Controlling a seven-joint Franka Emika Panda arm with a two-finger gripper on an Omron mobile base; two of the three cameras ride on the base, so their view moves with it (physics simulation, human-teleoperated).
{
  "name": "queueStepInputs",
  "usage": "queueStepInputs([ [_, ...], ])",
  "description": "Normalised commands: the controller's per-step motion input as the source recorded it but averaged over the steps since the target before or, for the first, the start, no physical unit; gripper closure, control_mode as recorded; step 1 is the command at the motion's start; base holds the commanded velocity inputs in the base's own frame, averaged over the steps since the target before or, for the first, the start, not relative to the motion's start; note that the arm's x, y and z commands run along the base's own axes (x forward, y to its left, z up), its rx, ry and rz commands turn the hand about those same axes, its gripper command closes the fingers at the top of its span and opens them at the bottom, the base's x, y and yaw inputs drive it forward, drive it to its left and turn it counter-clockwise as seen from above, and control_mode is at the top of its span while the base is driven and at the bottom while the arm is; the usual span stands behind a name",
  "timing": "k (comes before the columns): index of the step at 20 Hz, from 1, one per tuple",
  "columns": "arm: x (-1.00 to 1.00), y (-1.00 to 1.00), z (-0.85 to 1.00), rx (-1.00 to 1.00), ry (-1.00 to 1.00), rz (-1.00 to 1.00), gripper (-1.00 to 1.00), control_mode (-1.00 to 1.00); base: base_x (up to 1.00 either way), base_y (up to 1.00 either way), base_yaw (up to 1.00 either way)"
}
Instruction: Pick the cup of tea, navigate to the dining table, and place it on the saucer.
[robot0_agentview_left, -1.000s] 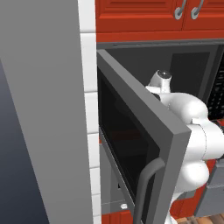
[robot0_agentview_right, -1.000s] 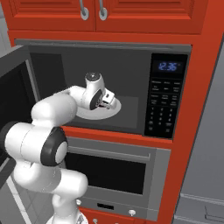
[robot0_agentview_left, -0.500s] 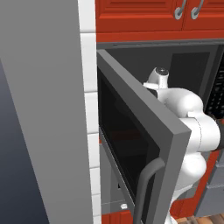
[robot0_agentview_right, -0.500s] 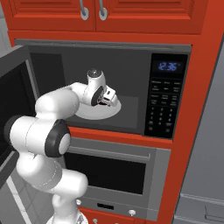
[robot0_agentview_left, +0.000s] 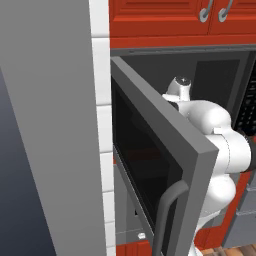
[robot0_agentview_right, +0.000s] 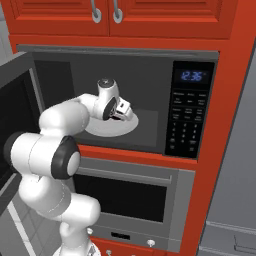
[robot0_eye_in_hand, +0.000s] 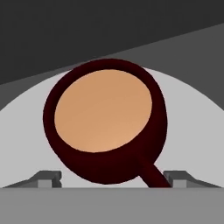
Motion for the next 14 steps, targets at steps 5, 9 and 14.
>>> queueStepInputs([
  [5,0.1,0.09,-0.05,0.0,0.0,0.0,1.0,-1.0,0.0,0.0,0.0],
  [9,0.08,0.0,0.0,0.0,0.0,0.0,1.0,-1.0,0.0,0.0,0.0],
  [14,-0.11,0.0,0.01,0.0,-0.01,0.0,1.0,-1.0,0.0,0.0,0.0],
])
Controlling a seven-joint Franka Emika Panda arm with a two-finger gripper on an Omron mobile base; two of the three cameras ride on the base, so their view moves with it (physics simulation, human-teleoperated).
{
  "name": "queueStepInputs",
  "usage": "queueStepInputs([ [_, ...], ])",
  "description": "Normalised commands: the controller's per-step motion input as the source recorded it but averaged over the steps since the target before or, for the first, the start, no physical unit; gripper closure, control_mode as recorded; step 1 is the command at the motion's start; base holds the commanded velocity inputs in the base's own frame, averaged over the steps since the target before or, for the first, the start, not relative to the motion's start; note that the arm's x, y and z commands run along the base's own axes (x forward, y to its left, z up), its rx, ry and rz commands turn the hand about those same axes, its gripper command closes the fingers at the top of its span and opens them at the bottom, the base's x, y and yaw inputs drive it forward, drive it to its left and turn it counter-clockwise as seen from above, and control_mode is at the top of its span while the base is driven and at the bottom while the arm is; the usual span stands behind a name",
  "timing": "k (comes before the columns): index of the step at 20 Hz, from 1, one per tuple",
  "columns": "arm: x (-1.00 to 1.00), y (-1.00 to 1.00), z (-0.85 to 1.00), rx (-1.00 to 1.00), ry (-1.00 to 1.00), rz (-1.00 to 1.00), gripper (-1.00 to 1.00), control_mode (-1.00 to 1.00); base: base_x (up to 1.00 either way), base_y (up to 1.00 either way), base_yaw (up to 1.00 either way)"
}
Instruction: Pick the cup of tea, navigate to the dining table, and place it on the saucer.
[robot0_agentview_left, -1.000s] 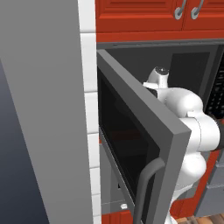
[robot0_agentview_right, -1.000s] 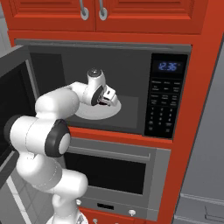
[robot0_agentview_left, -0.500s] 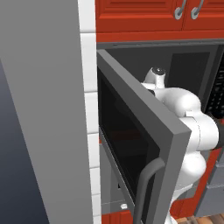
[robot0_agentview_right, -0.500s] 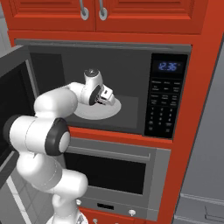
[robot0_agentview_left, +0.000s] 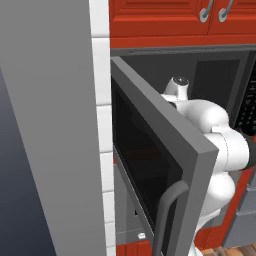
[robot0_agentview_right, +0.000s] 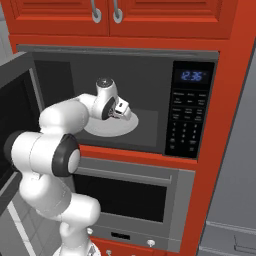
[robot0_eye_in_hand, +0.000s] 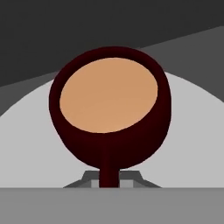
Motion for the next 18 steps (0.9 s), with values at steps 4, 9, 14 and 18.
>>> queueStepInputs([
  [4,-0.62,0.0,0.05,0.0,-0.01,0.0,1.0,-1.0,0.0,0.0,0.0],
  [9,-0.92,-0.05,0.1,0.0,-0.04,0.0,1.0,-1.0,0.0,0.0,0.0],
  [14,-0.94,-0.1,0.49,0.0,-0.08,0.0,1.0,-1.0,0.0,0.0,0.0],
  [18,-1.0,0.0,0.44,0.0,-0.1,0.0,1.0,-1.0,0.0,0.0,0.0],
])
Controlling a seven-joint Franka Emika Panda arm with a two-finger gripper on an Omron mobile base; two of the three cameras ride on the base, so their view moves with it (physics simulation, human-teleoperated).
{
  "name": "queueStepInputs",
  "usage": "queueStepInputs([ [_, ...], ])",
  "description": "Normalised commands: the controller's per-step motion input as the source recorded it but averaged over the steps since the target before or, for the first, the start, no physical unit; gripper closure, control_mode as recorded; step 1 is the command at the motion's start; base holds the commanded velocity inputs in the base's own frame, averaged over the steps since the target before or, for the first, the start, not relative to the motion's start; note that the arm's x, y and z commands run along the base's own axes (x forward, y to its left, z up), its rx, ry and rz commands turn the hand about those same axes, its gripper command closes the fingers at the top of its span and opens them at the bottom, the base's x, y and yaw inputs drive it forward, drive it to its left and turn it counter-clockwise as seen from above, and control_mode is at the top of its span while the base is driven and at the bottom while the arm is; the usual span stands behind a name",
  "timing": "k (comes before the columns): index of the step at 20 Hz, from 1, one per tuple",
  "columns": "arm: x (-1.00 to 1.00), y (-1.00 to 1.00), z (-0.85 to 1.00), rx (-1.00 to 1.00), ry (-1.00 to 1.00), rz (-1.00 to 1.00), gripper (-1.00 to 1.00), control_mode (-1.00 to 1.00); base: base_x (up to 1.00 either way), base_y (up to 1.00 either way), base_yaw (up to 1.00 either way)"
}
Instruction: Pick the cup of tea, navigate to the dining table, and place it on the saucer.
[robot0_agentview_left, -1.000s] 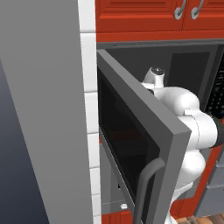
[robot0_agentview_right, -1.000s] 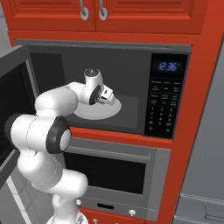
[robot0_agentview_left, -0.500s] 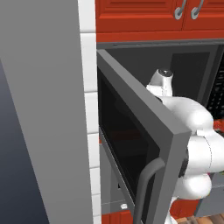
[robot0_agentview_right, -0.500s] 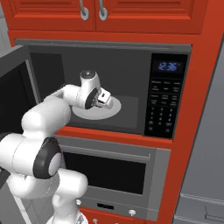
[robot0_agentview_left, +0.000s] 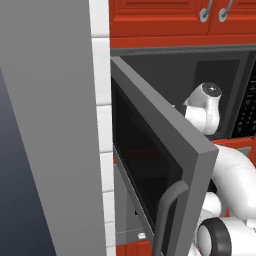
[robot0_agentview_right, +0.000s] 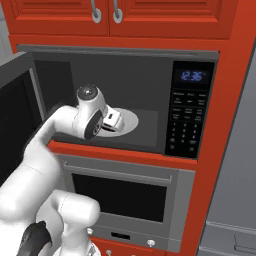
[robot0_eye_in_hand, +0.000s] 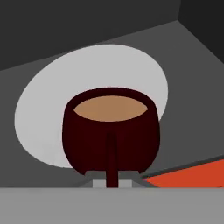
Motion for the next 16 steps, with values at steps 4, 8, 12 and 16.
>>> queueStepInputs([
  [4,-1.0,0.0,0.53,0.0,-0.08,0.04,1.0,-1.0,0.0,0.0,0.0],
  [8,-0.94,0.0,0.48,0.0,-0.04,0.04,1.0,-1.0,0.0,0.0,0.0],
  [12,-0.99,-0.1,0.54,0.03,-0.03,0.11,1.0,-1.0,0.0,0.0,0.0],
  [16,-0.99,-0.2,0.44,0.02,-0.06,0.21,1.0,-1.0,0.0,0.0,0.0],
])
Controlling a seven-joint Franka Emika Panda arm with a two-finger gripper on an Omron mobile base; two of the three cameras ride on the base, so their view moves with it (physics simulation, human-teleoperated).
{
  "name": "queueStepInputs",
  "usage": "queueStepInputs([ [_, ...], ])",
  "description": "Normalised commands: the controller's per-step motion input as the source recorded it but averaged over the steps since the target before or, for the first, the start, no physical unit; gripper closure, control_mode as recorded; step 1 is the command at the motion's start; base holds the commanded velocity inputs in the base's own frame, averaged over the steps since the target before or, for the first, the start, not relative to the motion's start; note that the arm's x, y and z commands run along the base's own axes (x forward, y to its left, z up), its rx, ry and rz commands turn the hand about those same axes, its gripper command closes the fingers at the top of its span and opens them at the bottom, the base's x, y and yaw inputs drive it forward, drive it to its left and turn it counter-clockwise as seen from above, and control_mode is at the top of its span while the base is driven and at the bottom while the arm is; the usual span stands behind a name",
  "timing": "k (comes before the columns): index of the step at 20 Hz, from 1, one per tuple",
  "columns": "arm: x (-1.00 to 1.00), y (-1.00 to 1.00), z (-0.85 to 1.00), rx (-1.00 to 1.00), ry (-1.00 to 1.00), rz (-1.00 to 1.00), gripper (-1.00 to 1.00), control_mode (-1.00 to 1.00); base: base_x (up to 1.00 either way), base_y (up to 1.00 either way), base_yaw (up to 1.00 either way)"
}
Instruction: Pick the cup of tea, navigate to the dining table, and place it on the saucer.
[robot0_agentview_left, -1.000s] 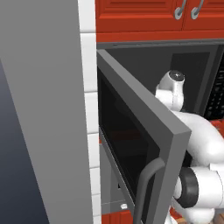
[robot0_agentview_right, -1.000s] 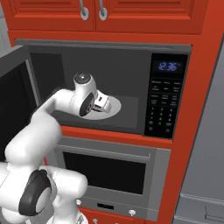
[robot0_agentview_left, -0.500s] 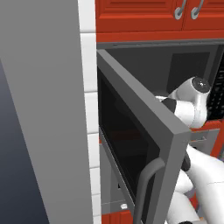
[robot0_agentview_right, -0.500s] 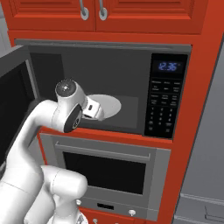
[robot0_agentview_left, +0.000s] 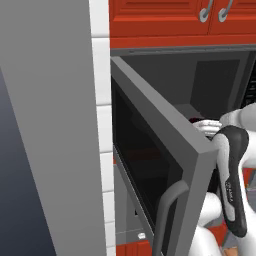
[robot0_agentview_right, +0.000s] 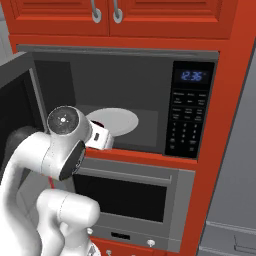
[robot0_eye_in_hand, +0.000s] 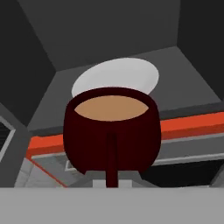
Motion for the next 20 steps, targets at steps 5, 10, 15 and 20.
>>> queueStepInputs([
  [5,-0.97,-0.07,0.18,0.0,-0.17,0.33,1.0,-1.0,0.0,0.0,0.0],
  [10,-0.39,-0.06,0.1,0.0,-0.16,0.31,1.0,-1.0,0.0,0.0,0.0],
  [15,-0.1,0.0,0.17,0.0,-0.05,0.26,1.0,-1.0,0.0,0.0,0.0],
  [20,0.0,0.05,0.17,-0.03,-0.01,0.09,1.0,-1.0,0.0,0.0,0.0],
])
